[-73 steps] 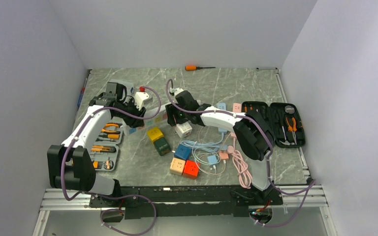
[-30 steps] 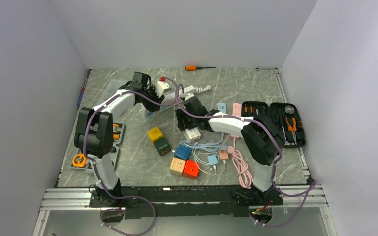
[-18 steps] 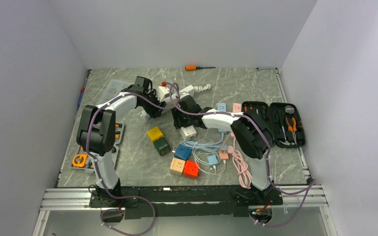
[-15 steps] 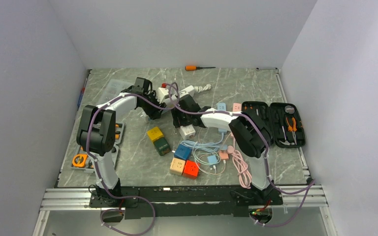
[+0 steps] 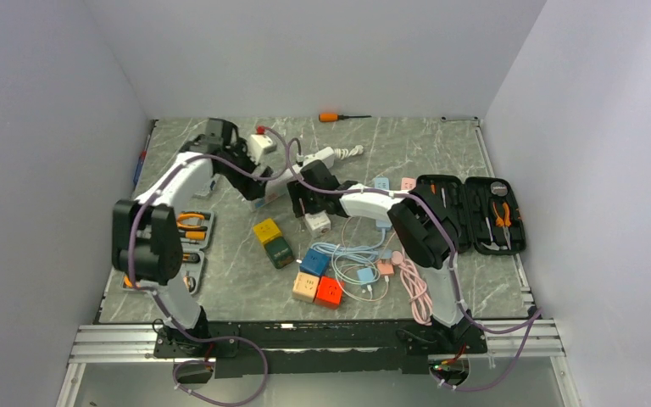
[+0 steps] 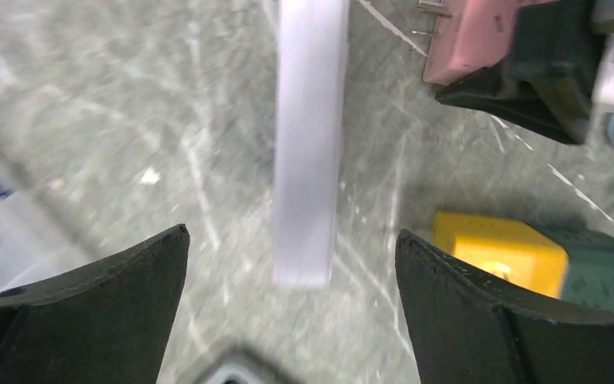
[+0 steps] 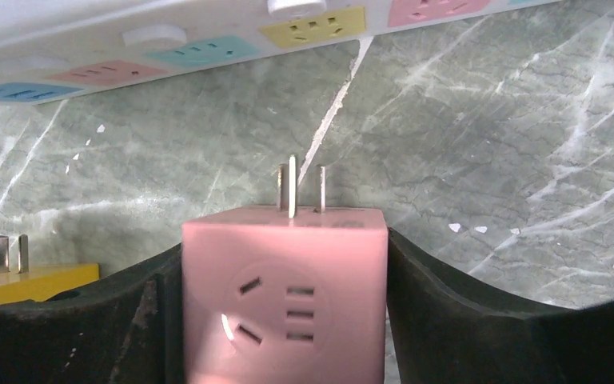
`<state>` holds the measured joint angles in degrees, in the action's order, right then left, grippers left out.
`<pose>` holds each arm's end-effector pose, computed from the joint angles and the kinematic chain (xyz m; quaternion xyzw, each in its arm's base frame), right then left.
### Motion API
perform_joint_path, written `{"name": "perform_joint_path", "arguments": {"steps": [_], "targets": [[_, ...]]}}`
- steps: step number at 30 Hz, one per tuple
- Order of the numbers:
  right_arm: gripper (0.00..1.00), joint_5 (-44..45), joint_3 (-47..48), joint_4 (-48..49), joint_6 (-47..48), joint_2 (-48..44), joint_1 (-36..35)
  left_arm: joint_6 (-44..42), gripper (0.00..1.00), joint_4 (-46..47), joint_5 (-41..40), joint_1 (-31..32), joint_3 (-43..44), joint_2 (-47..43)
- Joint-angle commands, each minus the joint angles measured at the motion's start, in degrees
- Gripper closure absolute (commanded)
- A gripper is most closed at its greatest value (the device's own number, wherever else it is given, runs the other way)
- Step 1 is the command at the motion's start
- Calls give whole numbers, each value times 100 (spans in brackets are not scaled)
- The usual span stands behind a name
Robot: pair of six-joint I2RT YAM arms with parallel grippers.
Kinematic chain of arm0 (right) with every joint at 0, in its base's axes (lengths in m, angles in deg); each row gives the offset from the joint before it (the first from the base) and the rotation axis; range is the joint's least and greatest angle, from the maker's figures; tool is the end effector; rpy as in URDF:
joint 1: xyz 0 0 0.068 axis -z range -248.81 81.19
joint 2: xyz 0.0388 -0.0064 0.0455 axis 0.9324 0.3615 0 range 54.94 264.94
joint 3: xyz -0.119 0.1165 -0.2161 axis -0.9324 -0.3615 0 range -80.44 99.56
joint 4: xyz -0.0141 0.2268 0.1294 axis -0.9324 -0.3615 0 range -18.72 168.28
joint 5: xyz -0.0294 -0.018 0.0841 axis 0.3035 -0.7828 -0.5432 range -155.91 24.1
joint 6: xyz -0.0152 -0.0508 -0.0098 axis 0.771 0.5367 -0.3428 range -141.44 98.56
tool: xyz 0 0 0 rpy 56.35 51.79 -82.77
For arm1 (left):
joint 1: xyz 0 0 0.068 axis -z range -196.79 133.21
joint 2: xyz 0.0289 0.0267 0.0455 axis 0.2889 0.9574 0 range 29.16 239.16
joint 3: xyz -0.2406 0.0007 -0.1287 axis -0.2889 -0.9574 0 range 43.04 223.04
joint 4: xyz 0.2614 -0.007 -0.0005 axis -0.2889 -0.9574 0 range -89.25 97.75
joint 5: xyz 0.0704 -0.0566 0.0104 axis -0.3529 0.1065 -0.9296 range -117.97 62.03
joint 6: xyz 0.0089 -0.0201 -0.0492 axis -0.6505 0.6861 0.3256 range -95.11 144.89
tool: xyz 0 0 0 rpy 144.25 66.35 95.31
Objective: Pull the plug off the socket
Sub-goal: Place the plug at the center of the board.
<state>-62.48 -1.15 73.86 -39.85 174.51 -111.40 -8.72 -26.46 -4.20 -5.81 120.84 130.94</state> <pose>0.3356 0.3055 0.1535 -0.1819 0.9044 0.1716 0.3457 0.3687 -0.0861 0.2367 0.4092 0.8494 -0.1416 0.3018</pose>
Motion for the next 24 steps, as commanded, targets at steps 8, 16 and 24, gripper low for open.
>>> {"name": "perform_joint_path", "arguments": {"steps": [8,16,24], "targets": [[1,672,335,-472,312,-838,-245,-885,1,-3803,1749,-1311,1555,-1348],[0,1594,-250,-559,407,-2296,-1174,-1050,1,-3603,1727,-1697,207,-2797],[0,1392,-288,-1000,207,-2016,-2057,-1865,1,-4546,2139,-1726,-15,-3574]]}}
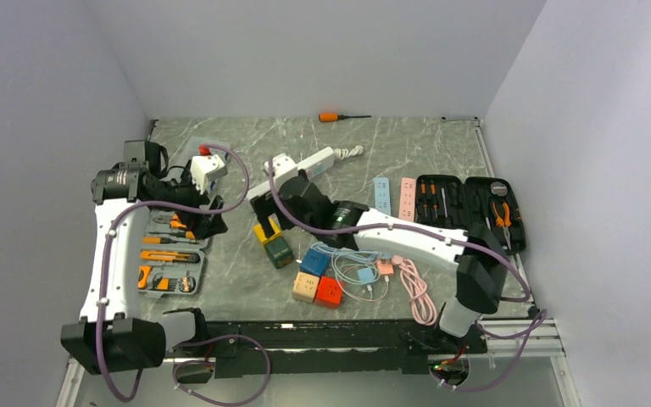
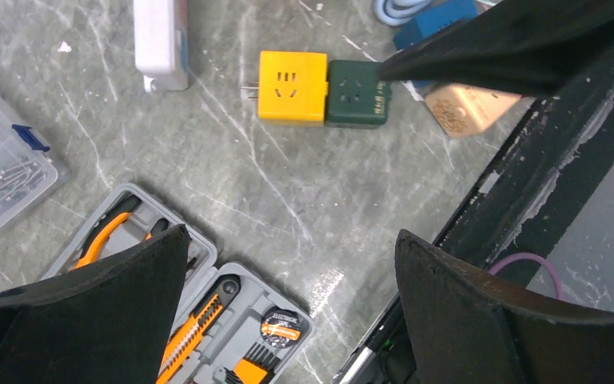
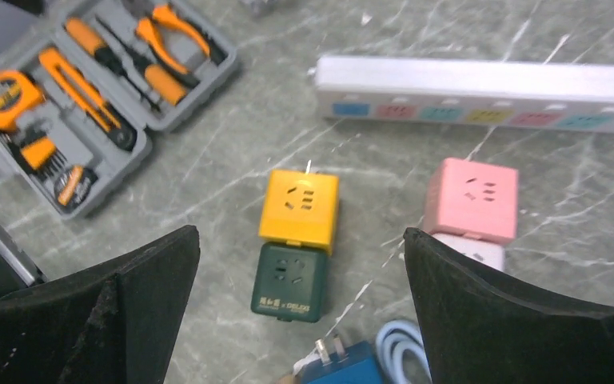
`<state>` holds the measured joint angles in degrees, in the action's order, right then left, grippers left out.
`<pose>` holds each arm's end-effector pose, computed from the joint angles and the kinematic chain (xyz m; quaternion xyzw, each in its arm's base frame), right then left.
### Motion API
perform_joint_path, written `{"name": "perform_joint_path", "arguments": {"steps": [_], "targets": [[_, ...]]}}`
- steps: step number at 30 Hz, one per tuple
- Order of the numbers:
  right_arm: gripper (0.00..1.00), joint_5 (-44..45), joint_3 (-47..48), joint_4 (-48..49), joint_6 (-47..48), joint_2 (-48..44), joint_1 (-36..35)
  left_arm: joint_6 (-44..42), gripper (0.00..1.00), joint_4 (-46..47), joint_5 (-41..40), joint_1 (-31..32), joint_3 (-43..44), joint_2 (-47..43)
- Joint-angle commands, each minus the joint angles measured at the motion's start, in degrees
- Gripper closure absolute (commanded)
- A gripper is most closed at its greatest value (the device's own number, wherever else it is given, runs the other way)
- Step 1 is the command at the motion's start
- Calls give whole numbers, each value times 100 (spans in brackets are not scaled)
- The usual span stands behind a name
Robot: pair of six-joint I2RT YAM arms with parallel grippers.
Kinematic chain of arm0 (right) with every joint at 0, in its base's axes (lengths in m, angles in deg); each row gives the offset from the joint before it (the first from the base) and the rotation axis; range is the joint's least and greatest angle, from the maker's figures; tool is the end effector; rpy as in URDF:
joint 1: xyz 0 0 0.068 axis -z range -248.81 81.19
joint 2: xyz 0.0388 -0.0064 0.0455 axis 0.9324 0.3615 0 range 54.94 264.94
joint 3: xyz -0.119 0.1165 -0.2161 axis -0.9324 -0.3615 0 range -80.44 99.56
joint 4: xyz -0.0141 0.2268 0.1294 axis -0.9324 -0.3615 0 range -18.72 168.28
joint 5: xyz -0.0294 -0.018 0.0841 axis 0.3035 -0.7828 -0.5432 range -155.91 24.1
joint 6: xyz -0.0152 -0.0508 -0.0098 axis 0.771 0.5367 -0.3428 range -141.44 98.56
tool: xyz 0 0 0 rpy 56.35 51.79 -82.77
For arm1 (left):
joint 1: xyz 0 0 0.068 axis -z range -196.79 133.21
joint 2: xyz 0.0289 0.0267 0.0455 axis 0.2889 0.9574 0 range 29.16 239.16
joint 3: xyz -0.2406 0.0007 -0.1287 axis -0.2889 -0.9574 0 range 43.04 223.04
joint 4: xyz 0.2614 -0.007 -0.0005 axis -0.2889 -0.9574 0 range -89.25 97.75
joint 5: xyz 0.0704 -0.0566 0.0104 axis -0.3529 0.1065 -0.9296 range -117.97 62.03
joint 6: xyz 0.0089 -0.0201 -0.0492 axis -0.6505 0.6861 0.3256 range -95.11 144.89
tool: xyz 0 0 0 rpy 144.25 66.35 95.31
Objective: Pull the plug off the socket
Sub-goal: Place the plug at the center of the board, then pick up the socket from the center of the board.
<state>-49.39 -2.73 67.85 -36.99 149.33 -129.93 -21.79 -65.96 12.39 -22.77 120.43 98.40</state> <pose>0.1965 0.3351 0.3146 -0.2579 0.8074 0.2241 0.4810 0.2036 -0.0018 0.3625 0.3875 0.8347 -0.2141 0.3276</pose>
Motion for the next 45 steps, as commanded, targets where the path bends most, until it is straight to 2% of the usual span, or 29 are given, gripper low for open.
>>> {"name": "perform_joint_path", "arguments": {"steps": [1,6,17,19,21,23,26,31,33,39,45], "targets": [[0,124,-76,-464,-107,705,-290,-528,1,-608,508,-34,20,-386],[0,432,-25,-520,-282,1513,-492,-372,1,-583,604,-35,-113,-771],[1,265,-433,202,-466,1890,-496,-405,1,-551,458,-28,-347,-1229],[4,203,-500,367,-477,1922,-486,-404,1,-556,480,-35,-340,-1228],[10,138,-520,485,-459,1946,-494,-421,1,-547,495,-35,-330,-1216],[21,88,-501,503,-433,1977,-496,-447,1,-535,506,-34,-323,-1211],[46,37,-576,512,-373,1877,-495,-510,1,-477,508,-35,-379,-1222],[78,10,-833,384,-118,1321,-498,-1025,1,-441,755,-35,-778,-1420],[99,-76,-814,218,16,992,-497,-1424,0,-471,973,-35,-1111,-1580],[100,-785,-484,-456,254,246,-477,-2109,1,296,1018,-23,-2221,-2392],[100,-1919,-30,-972,203,-174,-233,-2291,1,2852,859,-17,-3413,-4245]]}}
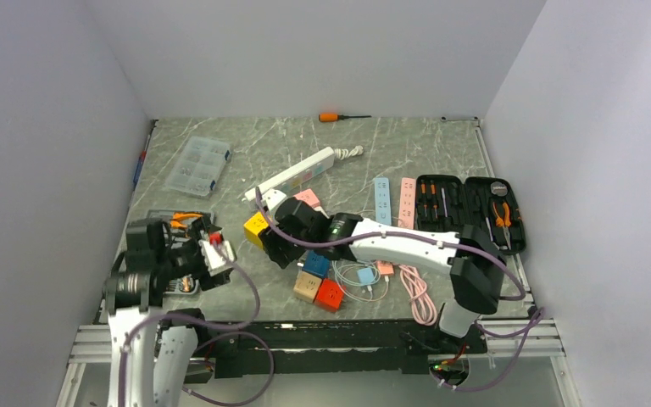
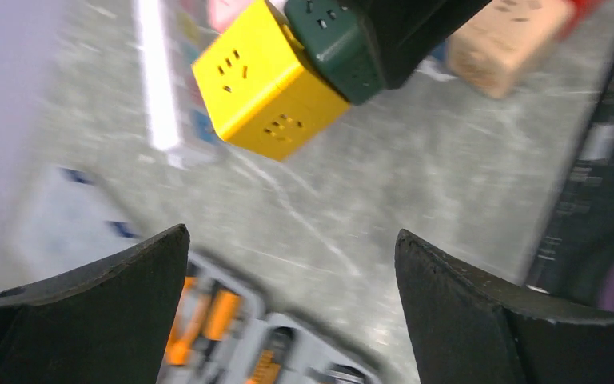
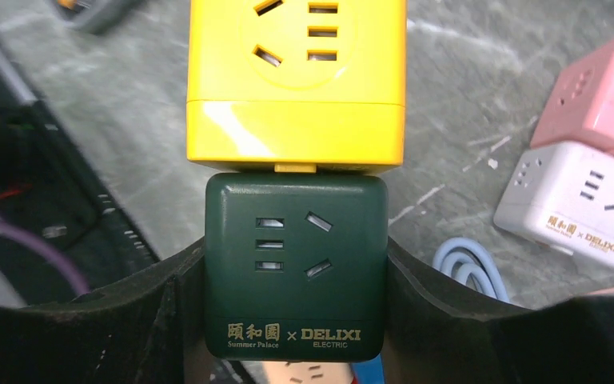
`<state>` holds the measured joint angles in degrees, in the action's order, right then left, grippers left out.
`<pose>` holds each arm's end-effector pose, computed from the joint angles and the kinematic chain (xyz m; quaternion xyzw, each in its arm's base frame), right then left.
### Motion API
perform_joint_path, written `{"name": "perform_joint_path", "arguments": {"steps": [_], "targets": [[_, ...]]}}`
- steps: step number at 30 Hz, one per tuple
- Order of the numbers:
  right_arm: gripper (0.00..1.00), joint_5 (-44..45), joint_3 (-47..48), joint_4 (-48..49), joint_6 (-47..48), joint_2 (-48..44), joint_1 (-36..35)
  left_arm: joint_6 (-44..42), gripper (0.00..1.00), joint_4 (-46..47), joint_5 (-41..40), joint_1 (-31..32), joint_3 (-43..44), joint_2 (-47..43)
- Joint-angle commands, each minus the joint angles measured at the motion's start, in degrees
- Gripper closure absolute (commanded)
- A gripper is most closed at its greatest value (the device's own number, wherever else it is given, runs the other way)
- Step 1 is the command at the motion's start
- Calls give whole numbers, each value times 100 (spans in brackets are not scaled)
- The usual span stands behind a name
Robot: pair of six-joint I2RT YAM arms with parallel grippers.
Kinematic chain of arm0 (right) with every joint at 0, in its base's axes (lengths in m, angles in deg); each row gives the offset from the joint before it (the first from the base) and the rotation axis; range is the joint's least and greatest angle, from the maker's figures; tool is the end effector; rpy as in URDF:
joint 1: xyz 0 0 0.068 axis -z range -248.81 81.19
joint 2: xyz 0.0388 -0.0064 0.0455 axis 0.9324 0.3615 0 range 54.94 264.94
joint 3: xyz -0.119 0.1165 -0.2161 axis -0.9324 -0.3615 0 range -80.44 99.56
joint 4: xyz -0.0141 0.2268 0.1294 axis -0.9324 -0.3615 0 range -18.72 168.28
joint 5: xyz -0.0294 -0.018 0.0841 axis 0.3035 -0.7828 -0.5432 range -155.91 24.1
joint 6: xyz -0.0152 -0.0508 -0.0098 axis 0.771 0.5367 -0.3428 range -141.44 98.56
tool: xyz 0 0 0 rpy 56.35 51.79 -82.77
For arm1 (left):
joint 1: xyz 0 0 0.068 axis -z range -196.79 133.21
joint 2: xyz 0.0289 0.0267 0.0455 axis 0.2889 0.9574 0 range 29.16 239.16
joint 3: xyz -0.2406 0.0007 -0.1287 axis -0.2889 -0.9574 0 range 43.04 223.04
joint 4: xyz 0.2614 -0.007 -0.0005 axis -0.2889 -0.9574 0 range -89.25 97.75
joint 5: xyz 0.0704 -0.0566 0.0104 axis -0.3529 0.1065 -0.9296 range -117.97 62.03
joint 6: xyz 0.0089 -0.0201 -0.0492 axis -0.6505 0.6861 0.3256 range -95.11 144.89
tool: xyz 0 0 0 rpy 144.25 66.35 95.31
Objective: Pull the plug off the socket
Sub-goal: Pick up the socket from the center of the board, then remove the plug from the socket.
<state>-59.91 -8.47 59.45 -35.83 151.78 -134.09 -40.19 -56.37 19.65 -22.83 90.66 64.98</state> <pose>0.1616 0.3418 0.2515 -0.3759 0.8380 0.2146 0.3323 0.0956 -0.0163 0.2993 0.5401 0.6893 -0.1390 0.4625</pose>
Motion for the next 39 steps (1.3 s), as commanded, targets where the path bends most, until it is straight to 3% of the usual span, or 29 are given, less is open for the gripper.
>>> {"name": "perform_joint_path", "arguments": {"steps": [1,6,16,20,25,30,34,37,39], "targets": [[100,-1085,634,-189,82,-441,232,-702,1,2162,151,-3,-539,-1114],[100,-1850,995,-327,34,-552,459,-1757,1,2186,356,9,-687,-1589],[100,-2348,1612,-458,-20,-592,498,-3259,1,2091,777,8,-1307,-2394],[100,-2442,1628,-392,-112,-639,469,-3166,1,2679,956,7,-1513,-2473],[100,-2388,1700,-429,-105,-649,380,-2826,1,4430,1276,7,-2275,-3052],[100,-2276,1744,-533,-45,-637,291,-3309,0,3795,1286,9,-1970,-2718],[100,-2023,1856,-669,41,-588,130,-3322,1,3996,1404,7,-2007,-2699],[100,-1824,1964,-776,130,-531,-28,-3739,1,3451,1495,7,-1791,-2515],[100,-1710,2020,-821,177,-494,-137,-3473,1,3493,1535,8,-1652,-2382]]}}
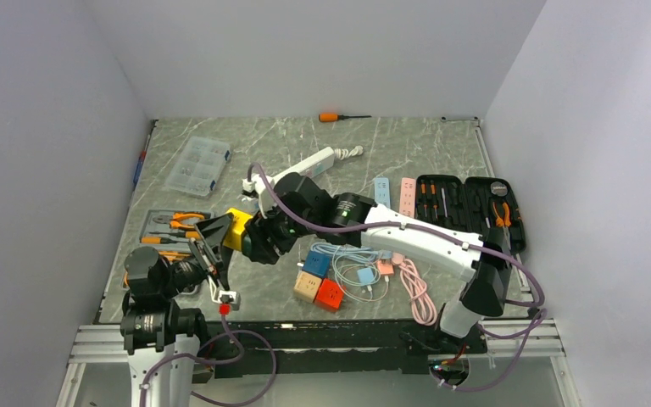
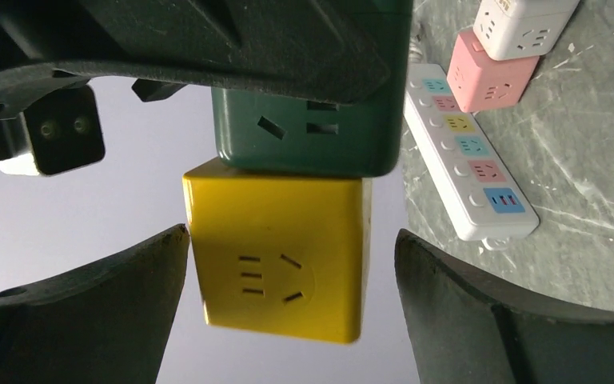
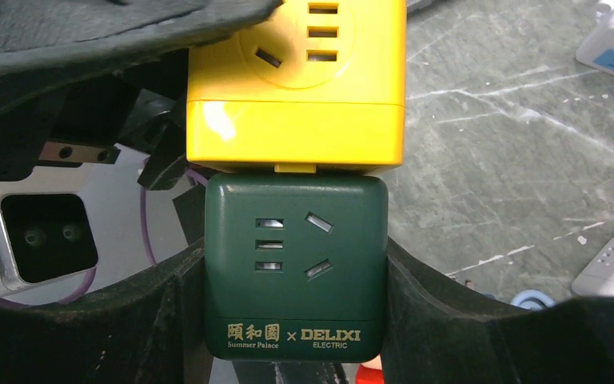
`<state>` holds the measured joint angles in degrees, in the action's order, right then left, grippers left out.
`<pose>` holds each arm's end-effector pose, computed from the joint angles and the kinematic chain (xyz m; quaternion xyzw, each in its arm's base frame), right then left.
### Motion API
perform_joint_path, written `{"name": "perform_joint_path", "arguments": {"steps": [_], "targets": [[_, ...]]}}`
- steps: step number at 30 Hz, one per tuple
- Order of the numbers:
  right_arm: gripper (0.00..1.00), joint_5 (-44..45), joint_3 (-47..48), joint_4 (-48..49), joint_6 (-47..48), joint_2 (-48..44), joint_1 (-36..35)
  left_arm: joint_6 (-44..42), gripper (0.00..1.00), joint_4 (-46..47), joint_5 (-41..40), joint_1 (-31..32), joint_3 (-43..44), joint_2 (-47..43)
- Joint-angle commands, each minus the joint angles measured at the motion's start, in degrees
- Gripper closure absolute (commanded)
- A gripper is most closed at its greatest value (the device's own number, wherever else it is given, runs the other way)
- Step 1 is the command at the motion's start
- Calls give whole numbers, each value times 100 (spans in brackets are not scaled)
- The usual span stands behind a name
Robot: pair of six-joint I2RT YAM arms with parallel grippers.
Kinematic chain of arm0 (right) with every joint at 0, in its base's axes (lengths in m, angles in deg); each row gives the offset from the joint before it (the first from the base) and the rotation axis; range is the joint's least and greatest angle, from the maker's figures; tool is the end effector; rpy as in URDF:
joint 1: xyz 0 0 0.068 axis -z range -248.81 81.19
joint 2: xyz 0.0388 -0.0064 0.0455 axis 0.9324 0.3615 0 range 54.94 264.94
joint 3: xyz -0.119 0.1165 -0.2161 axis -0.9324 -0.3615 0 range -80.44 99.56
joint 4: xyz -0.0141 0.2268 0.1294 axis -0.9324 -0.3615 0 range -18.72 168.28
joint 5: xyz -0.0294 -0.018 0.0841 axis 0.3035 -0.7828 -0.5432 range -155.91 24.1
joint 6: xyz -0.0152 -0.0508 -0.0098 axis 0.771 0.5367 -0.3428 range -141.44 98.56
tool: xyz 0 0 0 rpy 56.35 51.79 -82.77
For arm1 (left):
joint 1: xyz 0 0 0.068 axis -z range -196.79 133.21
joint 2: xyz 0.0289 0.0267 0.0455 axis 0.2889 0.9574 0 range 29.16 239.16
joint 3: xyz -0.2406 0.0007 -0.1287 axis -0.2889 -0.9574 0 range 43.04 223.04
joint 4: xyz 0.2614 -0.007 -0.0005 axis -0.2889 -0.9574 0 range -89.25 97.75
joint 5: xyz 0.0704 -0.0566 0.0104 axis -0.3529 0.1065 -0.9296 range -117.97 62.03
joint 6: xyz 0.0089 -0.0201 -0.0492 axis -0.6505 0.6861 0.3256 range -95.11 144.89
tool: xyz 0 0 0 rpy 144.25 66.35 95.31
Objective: Pull the plug off the socket
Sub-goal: Remove the plug from the socket.
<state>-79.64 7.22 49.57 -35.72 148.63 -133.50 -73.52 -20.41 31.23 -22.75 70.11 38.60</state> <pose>0.1532 0.3437 0.3490 -0.4247 0.7723 0.3745 0.2880 0.0684 -0.0236 0.2714 0.7013 0.2346 0.2062 0.6408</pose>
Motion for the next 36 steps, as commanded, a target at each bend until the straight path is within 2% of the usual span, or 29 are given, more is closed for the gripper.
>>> {"name": "perform_joint_path", "arguments": {"steps": [1,4,9,11,16,23,30,36], "targets": [[100,274,461,164,175,-172,-224,125,1,6,393,-2,450,308],[100,243,450,187,172,-137,-257,209,1,-55,481,0,631,444],[100,214,506,193,201,-45,-296,-577,16,-949,552,1,934,654],[100,201,573,166,223,-15,-317,-991,18,-1326,517,2,978,696],[100,172,705,112,252,87,-353,-1635,17,-1849,565,-2,966,739],[100,117,687,172,224,148,-359,-1495,13,-1616,542,-2,872,661],[100,85,602,207,189,144,-382,-1460,42,-1467,422,-2,821,742],[100,108,500,140,202,148,-448,-1540,89,-1479,161,-2,874,995]]}}
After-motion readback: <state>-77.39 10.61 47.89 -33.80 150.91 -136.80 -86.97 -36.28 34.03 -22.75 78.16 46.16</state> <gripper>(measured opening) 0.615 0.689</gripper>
